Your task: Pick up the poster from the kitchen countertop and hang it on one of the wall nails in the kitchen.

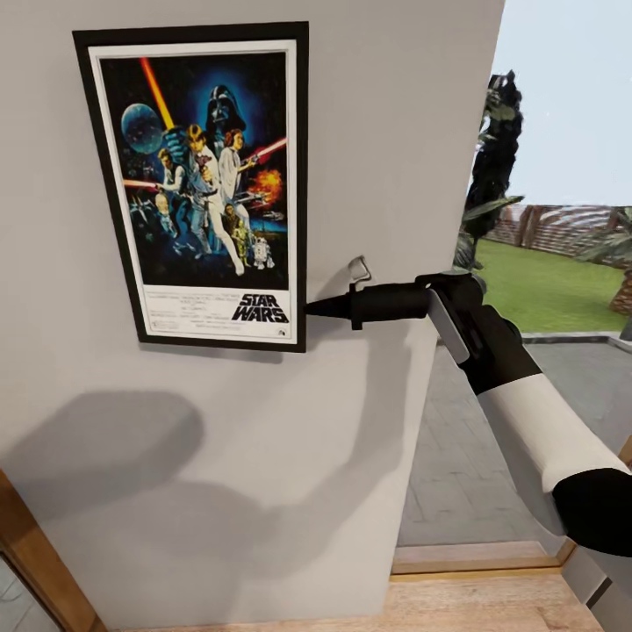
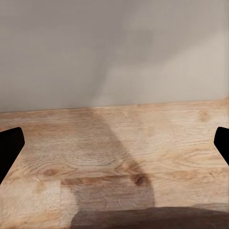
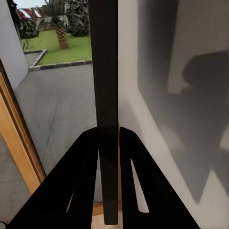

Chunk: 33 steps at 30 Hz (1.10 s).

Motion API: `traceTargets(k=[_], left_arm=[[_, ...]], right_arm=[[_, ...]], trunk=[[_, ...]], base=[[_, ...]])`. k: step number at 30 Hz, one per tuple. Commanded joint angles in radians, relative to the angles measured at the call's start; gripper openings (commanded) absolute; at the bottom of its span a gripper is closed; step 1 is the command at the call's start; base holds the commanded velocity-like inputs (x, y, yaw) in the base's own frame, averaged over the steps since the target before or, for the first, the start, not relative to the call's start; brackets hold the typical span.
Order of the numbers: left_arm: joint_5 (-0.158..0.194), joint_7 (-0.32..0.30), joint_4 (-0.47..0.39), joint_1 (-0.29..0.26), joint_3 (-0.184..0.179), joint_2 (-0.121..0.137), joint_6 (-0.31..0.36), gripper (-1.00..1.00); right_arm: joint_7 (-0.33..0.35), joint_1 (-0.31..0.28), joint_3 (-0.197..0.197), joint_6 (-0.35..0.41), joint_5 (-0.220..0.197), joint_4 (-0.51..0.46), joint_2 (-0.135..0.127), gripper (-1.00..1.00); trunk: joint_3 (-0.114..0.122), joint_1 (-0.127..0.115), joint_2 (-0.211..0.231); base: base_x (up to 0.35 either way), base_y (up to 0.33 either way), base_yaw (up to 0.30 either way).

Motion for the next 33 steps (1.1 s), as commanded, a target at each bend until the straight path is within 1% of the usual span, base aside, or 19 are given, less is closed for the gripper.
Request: traceTargets(k=[1, 15, 18, 22, 27, 33], left_arm=[[0.0, -0.007, -0.001, 0.0, 0.004, 0.0, -0.001, 1.0], [0.0, -0.007, -0.001, 0.0, 0.004, 0.0, -0.001, 1.0], [0.0, -0.007, -0.001, 0.0, 0.004, 0.0, -0.001, 1.0], [0.0, -0.007, -0.001, 0.0, 0.004, 0.0, -0.001, 1.0], [0.0, -0.007, -0.001, 0.0, 0.004, 0.0, -0.001, 1.0], [0.0, -0.007, -0.001, 0.0, 0.004, 0.0, -0.001, 1.0]], right_arm=[[0.0, -0.001, 0.002, 0.009, -0.009, 0.0, -0.001, -1.0], [-0.003, 0.001, 0.006, 0.005, -0.009, -0.005, -0.001, -1.0], [-0.004, 0.006, 0.01, 0.002, -0.009, -0.033, -0.001, -1.0], [-0.004, 0.015, 0.015, -0.025, -0.009, -0.044, -0.001, -1.0], [-0.005, 0.017, 0.017, -0.04, -0.009, -0.045, 0.0, -1.0], [-0.005, 0.019, 0.041, -0.046, -0.009, -0.046, -0.001, -1.0]], trunk=[[0.0, 0.0, -0.001], [0.0, 0.0, -0.001], [0.0, 0.0, -0.001], [0.0, 0.0, -0.001], [0.0, 0.0, -0.001], [0.0, 0.0, -0.001]], base=[[0.0, 0.0, 0.0], [0.0, 0.0, 0.0], [0.0, 0.0, 0.0], [0.0, 0.0, 0.0], [0.0, 0.0, 0.0], [0.0, 0.0, 0.0]])
